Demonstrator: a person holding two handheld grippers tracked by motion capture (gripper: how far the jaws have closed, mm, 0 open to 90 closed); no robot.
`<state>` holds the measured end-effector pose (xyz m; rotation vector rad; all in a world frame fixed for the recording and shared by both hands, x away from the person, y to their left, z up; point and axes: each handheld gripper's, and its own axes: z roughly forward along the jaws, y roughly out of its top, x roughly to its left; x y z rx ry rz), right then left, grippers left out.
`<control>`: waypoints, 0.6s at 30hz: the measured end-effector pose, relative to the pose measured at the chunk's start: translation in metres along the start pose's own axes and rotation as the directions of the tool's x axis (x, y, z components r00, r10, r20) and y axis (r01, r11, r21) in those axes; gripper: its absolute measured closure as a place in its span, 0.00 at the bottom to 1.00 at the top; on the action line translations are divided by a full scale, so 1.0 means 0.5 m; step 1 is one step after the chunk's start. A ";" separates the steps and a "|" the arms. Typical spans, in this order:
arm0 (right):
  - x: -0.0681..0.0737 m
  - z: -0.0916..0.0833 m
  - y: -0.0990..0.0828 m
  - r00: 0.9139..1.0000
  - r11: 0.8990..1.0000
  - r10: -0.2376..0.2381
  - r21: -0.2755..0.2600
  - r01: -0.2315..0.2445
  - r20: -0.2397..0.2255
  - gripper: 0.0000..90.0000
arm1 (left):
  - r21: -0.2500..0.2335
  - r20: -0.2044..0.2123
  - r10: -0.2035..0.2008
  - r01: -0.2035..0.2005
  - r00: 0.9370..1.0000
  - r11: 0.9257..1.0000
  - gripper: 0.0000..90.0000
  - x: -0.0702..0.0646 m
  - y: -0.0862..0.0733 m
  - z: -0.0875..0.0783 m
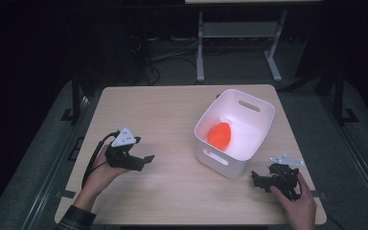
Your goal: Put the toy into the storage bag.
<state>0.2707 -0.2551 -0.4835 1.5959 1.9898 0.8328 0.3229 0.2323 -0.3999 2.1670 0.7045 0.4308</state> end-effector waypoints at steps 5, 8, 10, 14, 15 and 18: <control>0.000 0.000 0.000 1.000 1.000 0.000 0.000 0.000 0.000 0.00 | 0.010 -0.007 -0.003 0.003 1.000 1.000 0.16 -0.004 -0.030 -0.009; 0.000 0.000 0.000 1.000 1.000 0.000 0.000 0.000 0.000 0.00 | 0.013 -0.009 -0.007 0.007 1.000 1.000 0.16 -0.006 -0.044 -0.012; 0.000 0.000 0.000 1.000 1.000 0.000 0.000 0.000 0.000 0.00 | 0.011 -0.015 -0.010 0.010 1.000 1.000 0.16 -0.007 -0.055 -0.013; 0.000 0.000 0.000 1.000 1.000 0.000 0.000 0.000 0.000 0.00 | 0.013 -0.015 -0.016 0.016 1.000 1.000 0.16 -0.012 -0.076 -0.013; 0.000 0.000 0.000 1.000 1.000 0.000 0.000 0.000 0.000 0.00 | 0.019 -0.016 -0.014 0.015 1.000 1.000 0.16 -0.012 -0.079 -0.013; 0.000 0.000 0.000 1.000 1.000 0.000 0.000 0.000 0.000 0.00 | 0.027 -0.022 -0.017 0.017 1.000 0.999 0.16 -0.015 -0.091 -0.013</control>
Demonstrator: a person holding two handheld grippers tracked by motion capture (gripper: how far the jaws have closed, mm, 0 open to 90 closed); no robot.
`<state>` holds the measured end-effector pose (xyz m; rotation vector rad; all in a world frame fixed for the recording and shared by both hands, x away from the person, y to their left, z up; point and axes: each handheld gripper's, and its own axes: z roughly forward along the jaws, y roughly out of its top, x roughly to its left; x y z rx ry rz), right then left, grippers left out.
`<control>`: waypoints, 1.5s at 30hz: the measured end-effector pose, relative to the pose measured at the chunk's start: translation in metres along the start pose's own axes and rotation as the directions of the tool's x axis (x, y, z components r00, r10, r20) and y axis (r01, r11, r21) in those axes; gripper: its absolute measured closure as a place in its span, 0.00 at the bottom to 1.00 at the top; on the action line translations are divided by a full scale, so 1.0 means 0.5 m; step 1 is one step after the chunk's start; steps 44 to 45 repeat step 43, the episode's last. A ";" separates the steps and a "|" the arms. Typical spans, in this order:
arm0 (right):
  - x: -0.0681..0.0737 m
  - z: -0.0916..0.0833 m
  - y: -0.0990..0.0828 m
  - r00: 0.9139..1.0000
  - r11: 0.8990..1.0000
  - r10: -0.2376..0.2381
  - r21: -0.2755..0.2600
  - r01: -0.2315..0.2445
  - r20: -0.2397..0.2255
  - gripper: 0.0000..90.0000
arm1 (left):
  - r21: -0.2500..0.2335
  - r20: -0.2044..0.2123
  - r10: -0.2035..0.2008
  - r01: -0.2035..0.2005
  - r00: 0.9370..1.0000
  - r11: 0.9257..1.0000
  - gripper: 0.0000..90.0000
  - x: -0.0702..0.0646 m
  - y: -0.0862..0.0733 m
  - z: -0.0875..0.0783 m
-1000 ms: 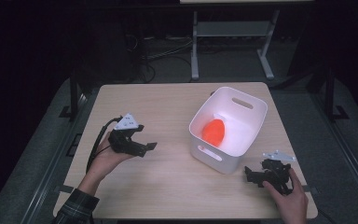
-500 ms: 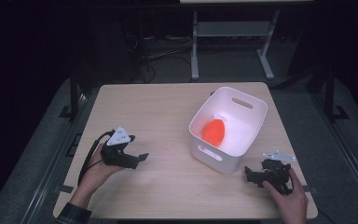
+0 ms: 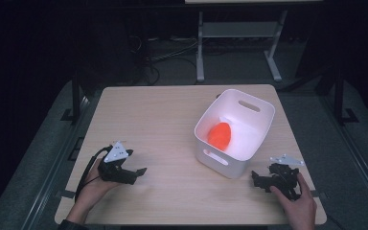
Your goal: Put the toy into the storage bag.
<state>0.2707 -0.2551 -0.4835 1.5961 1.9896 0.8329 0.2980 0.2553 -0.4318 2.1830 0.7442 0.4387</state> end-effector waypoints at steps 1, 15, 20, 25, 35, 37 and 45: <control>0.000 0.000 0.000 1.000 1.000 0.000 0.000 0.000 0.000 0.00 | 0.002 -0.001 -0.002 0.002 1.000 1.000 0.16 -0.001 -0.005 0.000; 0.000 0.000 0.000 1.000 1.000 0.000 0.000 0.000 0.000 0.00 | 0.052 -0.025 -0.032 0.033 0.999 0.998 0.15 -0.012 -0.057 0.011; 0.000 0.000 0.000 1.000 1.000 0.000 0.000 0.000 0.000 0.00 | 0.067 -0.043 -0.043 0.046 0.998 0.997 0.15 -0.013 -0.075 0.016; 0.000 0.000 0.000 1.000 1.000 0.000 0.000 0.000 0.000 0.00 | 0.062 -0.049 -0.061 0.064 0.997 0.996 0.14 -0.013 -0.091 0.022; 0.000 0.000 0.000 1.000 1.000 0.000 0.000 0.000 0.000 0.00 | 0.068 -0.037 -0.111 0.113 0.993 0.991 0.14 -0.006 -0.094 0.022; 0.000 0.000 0.000 1.000 1.000 0.000 0.000 0.000 0.000 0.00 | 0.068 -0.037 -0.111 0.113 0.993 0.991 0.14 -0.006 -0.094 0.022; 0.000 0.000 0.000 1.000 1.000 0.000 0.000 0.000 0.000 0.00 | 0.069 -0.037 -0.110 0.113 0.993 0.991 0.14 -0.005 -0.094 0.022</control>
